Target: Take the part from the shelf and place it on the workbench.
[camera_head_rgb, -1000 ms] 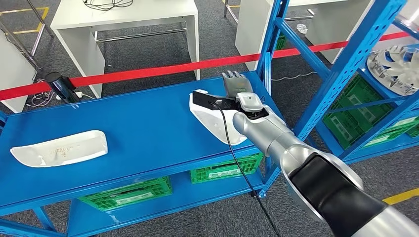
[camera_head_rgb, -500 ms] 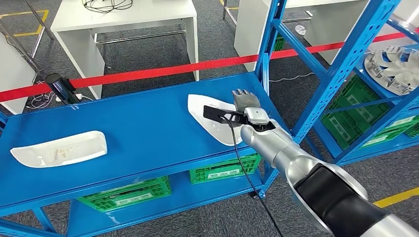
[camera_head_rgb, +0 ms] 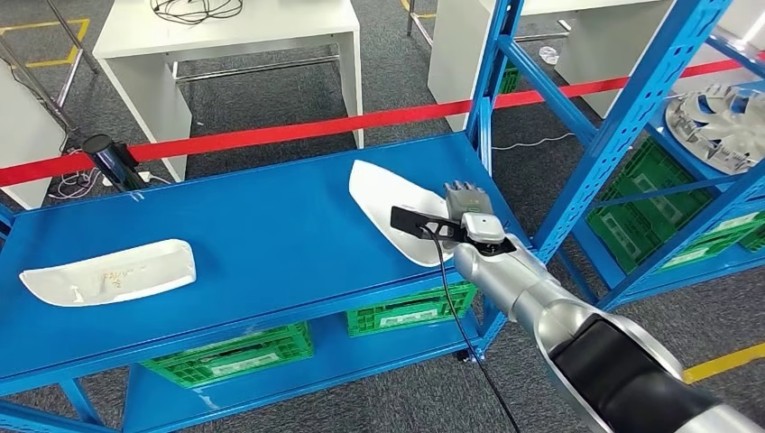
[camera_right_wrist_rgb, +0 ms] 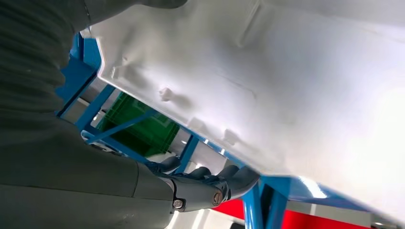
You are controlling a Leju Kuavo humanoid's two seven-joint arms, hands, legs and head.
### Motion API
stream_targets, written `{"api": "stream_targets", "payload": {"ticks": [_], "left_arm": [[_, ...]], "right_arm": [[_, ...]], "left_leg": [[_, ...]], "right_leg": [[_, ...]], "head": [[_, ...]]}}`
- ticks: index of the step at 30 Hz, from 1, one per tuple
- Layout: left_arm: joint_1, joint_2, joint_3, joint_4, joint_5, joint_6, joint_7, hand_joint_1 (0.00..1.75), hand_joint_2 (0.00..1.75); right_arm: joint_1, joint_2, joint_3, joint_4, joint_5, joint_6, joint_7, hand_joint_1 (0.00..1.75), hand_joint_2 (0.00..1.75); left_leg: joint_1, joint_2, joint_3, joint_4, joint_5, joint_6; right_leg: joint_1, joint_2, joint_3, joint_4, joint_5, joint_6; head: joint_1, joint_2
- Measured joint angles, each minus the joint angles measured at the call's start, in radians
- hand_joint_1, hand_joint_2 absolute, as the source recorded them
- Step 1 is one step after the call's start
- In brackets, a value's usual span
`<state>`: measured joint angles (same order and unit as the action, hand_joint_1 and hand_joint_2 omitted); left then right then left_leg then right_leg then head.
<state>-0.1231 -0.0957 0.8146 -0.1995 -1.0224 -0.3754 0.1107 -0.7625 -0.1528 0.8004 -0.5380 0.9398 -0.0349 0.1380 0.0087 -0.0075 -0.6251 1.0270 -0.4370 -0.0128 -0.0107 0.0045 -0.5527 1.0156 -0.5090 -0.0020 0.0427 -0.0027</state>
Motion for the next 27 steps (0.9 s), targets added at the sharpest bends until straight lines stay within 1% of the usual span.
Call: {"api": "stream_targets", "payload": {"ticks": [2,9,18,22,27], "left_arm": [[0.000,0.000,0.005,0.000,0.001,0.000,0.000,0.00,0.00],[0.002,0.000,0.015,0.000,0.006,0.000,0.000,0.00,0.00],[0.004,0.000,0.021,0.000,0.001,0.000,0.000,0.00,0.00],[0.003,0.000,0.021,0.000,-0.001,0.000,0.000,0.00,1.75],[0.003,0.000,0.022,0.000,-0.001,0.000,0.001,0.00,1.75]], "right_arm": [[0.004,-0.003,-0.006,-0.001,-0.004,0.003,0.006,1.74,1.75],[0.025,-0.007,-0.049,0.001,-0.046,0.007,0.001,1.75,1.75],[0.030,-0.006,-0.076,0.001,-0.053,-0.007,0.002,1.75,1.75],[0.029,-0.006,-0.079,0.001,-0.051,-0.010,0.002,1.75,1.75],[0.028,-0.002,-0.084,0.000,-0.042,-0.013,-0.001,1.75,1.75]], "left_leg": [[0.000,0.000,0.001,0.000,0.000,0.000],[0.000,0.000,0.002,0.000,0.000,0.000],[0.000,0.000,0.003,0.000,0.000,0.000],[0.000,0.000,0.006,-0.001,0.000,0.000],[0.000,0.000,0.009,-0.001,0.000,0.000]], "right_leg": [[0.000,0.000,0.001,0.000,0.000,0.000],[0.000,0.000,0.002,0.000,0.000,0.000],[0.000,0.000,0.003,0.000,0.000,0.000],[0.000,0.000,0.005,0.000,-0.001,0.000],[0.000,0.000,0.007,0.000,-0.001,0.001]], "head": [[0.000,0.000],[0.000,0.000],[0.000,0.000],[0.000,0.000],[0.000,0.000]]}}
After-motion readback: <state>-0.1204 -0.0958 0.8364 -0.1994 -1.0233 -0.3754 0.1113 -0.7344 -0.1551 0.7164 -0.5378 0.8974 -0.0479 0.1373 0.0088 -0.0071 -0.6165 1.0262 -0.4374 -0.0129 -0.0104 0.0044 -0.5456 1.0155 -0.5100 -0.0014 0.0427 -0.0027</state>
